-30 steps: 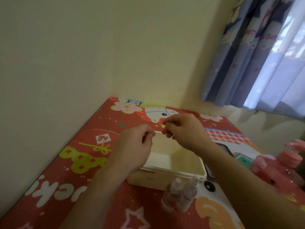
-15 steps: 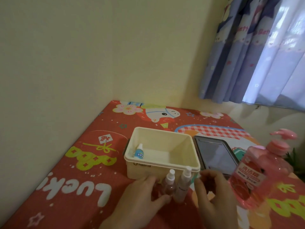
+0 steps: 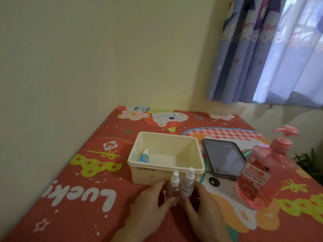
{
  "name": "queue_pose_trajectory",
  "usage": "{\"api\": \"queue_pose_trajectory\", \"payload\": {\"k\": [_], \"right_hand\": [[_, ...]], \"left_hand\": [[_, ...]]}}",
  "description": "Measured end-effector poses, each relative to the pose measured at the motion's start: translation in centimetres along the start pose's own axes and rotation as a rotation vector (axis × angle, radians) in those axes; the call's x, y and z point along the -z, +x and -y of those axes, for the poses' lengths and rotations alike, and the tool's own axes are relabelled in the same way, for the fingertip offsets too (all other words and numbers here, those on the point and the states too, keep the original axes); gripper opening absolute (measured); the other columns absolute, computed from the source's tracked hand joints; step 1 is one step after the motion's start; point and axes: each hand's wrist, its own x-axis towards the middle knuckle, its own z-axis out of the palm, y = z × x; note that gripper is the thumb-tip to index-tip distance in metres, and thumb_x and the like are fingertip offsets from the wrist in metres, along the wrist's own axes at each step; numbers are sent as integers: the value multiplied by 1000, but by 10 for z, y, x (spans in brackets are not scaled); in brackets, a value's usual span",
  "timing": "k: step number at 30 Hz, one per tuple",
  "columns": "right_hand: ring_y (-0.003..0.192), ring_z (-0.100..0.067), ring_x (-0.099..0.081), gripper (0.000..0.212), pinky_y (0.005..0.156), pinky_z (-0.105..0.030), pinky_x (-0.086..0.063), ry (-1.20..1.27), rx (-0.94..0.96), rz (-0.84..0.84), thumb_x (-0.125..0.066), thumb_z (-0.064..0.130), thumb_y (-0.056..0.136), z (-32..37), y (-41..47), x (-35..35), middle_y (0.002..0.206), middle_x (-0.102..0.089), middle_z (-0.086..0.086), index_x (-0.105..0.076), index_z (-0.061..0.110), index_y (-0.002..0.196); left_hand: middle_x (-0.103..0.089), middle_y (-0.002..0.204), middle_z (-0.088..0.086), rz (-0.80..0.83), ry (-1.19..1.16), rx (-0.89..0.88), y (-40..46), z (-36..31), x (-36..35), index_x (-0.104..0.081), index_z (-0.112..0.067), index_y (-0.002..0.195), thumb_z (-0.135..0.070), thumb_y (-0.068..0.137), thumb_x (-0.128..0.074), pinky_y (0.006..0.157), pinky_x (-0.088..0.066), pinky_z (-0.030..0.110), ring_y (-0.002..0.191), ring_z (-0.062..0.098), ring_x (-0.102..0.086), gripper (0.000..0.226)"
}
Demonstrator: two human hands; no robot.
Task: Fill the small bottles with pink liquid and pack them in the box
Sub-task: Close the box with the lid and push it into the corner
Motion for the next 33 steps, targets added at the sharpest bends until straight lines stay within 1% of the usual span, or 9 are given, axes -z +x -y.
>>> {"api": "queue_pose_trajectory", "payload": {"k": [6,10,14,19,22,24,28,30,33], "right_hand": [[72,-4,-66,37,60,-27,-54,50,78,-22,-62,50,83,17,-3,14,84,-70,17,-58,41,119],[71,-9,-67,29,59,-29,-54,114,174,-40,-63,45,86,42,6,31,82,-70,14,-60,43,114],[68,-8,-66,17,54,-23,-50,153,255,-35,-56,48,92,70,28,47,81,-70,15,-63,40,106],[65,1,-62,13,51,-15,-42,120,176,-26,-56,45,94,91,73,54,66,-65,18,-61,40,83],[65,-4,-61,23,55,-24,-45,85,96,37,-55,46,95,98,101,53,69,-65,12,-62,32,78],[65,-8,-60,28,58,-31,-47,63,49,80,-55,46,95,100,118,51,68,-64,8,-66,26,79],[60,-14,-57,33,54,-28,-42,-9,-55,212,-56,44,94,96,144,39,62,-60,3,-64,19,74],[62,-19,-61,37,61,-33,-50,-40,-128,288,-56,43,94,93,153,29,64,-62,-2,-63,13,73],[72,-26,-72,33,77,-44,-60,-63,-222,389,-59,40,93,86,161,16,78,-72,-10,-68,8,88]], "left_hand": [[-64,110,-33,-119,-68,-118,-7,-8,7,-45,-52,124,-57,81,-62,77,-52,20,94,-7,-64,47],[-65,116,-29,-274,-120,-218,-5,-23,24,-56,-43,128,-57,87,-63,80,-53,18,104,-2,-65,44],[-69,102,-25,-355,-141,-225,13,-48,49,-62,-45,113,-57,86,-62,68,-52,14,89,1,-68,30],[-70,91,-24,-257,-103,-104,56,-64,78,-66,-37,107,-50,87,-67,67,-54,22,79,-5,-66,24],[-66,87,-21,-221,-13,-20,83,-65,87,-63,-37,100,-50,88,-67,59,-42,17,74,-8,-62,18],[-64,88,-19,-206,30,19,98,-62,89,-63,-34,99,-51,87,-67,59,-40,20,75,-4,-61,21],[-62,92,-10,-93,108,121,121,-54,87,-56,-26,118,-51,87,-66,61,-41,29,85,12,-63,41],[-62,95,-6,-36,193,167,128,-51,85,-58,-21,116,-51,88,-65,63,-45,31,87,15,-62,41],[-64,88,-3,54,313,226,133,-48,80,-60,-20,97,-51,91,-58,62,-47,32,80,15,-61,32]]}}
